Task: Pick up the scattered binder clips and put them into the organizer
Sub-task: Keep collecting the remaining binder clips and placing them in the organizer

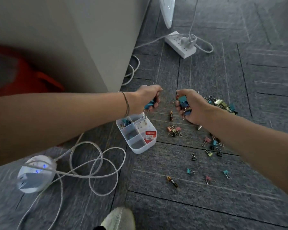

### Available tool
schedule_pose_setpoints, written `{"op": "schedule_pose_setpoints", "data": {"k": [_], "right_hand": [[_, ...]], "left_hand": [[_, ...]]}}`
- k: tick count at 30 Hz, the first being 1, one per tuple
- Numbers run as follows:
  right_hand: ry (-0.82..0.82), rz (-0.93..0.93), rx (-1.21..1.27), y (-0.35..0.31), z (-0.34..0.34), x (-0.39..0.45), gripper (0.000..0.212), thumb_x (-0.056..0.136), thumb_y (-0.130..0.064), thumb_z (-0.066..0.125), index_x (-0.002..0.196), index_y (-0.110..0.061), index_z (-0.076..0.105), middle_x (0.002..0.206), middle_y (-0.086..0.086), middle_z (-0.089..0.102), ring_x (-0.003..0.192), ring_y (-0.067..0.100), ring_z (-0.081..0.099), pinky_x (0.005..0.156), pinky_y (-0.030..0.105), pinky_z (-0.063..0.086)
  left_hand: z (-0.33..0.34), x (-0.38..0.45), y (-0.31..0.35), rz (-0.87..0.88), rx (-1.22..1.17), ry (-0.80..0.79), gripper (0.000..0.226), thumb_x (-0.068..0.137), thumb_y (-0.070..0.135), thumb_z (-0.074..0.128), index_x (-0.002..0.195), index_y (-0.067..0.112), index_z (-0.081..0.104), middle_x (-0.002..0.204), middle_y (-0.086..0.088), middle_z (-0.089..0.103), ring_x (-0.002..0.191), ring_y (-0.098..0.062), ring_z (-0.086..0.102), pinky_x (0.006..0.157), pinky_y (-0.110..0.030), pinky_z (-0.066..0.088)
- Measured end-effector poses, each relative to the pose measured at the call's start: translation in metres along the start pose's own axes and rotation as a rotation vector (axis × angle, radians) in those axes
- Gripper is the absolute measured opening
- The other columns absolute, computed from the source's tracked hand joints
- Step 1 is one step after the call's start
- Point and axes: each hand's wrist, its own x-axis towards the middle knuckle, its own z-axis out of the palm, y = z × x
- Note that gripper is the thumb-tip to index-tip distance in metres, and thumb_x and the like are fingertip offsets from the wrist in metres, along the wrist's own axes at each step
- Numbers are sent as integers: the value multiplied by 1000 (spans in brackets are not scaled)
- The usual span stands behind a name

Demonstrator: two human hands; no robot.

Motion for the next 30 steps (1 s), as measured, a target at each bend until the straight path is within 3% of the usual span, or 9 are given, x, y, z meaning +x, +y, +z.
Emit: {"op": "schedule_pose_setpoints", "data": {"k": [4,12,18,24,30], "right_hand": [[-53,-46,-11,-18,36,0,30,98,-32,54,72,-16,54,53,0,54,50,14,50,39,18,37],[-94,-55,97,5,80,28,26,96,-31,56,76,-14,58,58,2,54,44,15,50,39,19,39],[-107,-42,238,40,91,38,23,97,-25,56,78,-13,56,55,2,51,43,14,47,40,19,38],[-113,-43,360,43,90,42,26,99,-24,53,75,-12,56,56,1,49,49,13,43,38,19,38],[-82,-44,379,43,90,45,22,97,-24,56,79,-12,58,57,1,51,52,13,46,38,19,40]], "left_hand": [[-32,-8,6,88,-9,86,44,102,30,52,60,20,41,49,2,44,35,-12,37,39,-21,25],[-54,21,-34,164,-401,286,56,98,28,55,46,22,38,46,1,38,46,-16,34,45,-25,27],[-46,29,-49,264,-284,372,51,101,25,52,52,16,39,46,-1,41,42,-17,36,47,-27,29],[-39,38,-57,373,-127,403,48,92,38,49,49,19,43,50,-5,43,50,-20,40,56,-37,36],[-40,45,-66,430,-109,392,70,103,30,46,33,19,51,46,-6,56,50,-24,59,66,-42,56]]}}
